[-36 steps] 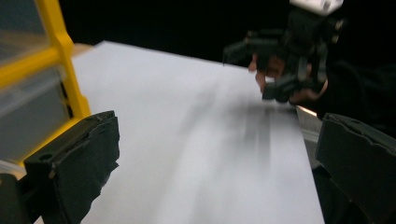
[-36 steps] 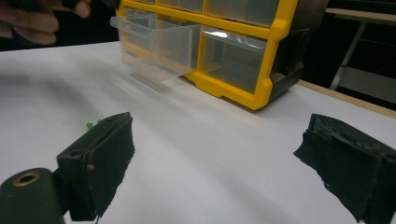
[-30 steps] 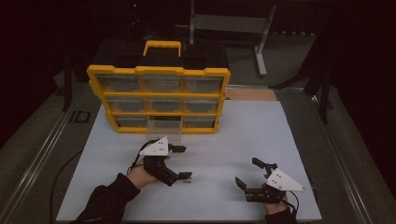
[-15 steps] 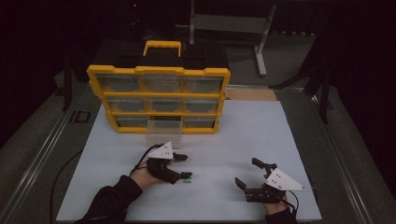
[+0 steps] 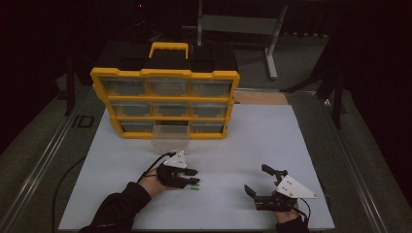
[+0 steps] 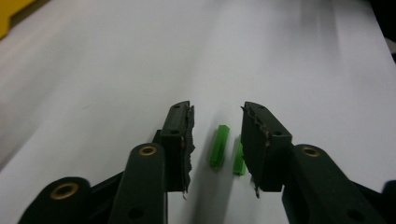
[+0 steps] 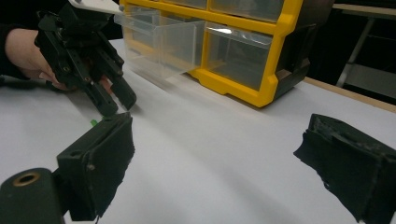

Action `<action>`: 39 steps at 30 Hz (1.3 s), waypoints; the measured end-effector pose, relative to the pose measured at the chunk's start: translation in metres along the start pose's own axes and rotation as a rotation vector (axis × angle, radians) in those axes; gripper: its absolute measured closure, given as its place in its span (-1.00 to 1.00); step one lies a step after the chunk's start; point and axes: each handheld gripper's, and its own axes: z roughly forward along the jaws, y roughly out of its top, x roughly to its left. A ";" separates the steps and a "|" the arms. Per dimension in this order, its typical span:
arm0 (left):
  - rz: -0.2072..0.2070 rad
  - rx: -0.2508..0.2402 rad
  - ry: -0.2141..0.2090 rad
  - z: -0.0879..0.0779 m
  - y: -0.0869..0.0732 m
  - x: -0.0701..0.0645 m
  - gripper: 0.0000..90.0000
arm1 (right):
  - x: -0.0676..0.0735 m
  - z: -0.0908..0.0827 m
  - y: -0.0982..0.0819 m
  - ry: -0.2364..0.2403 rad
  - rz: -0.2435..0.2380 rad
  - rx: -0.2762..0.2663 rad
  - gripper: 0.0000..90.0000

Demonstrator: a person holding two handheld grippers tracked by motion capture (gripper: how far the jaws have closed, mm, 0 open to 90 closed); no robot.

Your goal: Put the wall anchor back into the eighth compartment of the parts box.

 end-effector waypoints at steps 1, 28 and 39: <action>0.006 0.010 0.005 0.001 0.000 0.000 0.51 | 0.000 0.000 0.000 -0.001 -0.001 0.001 -0.81; 0.035 0.057 -0.016 -0.003 0.009 0.002 0.88 | -0.001 0.001 -0.001 0.003 0.008 0.003 -0.81; 0.035 0.052 -0.038 -0.026 0.012 0.007 0.88 | -0.001 0.000 -0.001 0.004 0.008 0.000 -0.81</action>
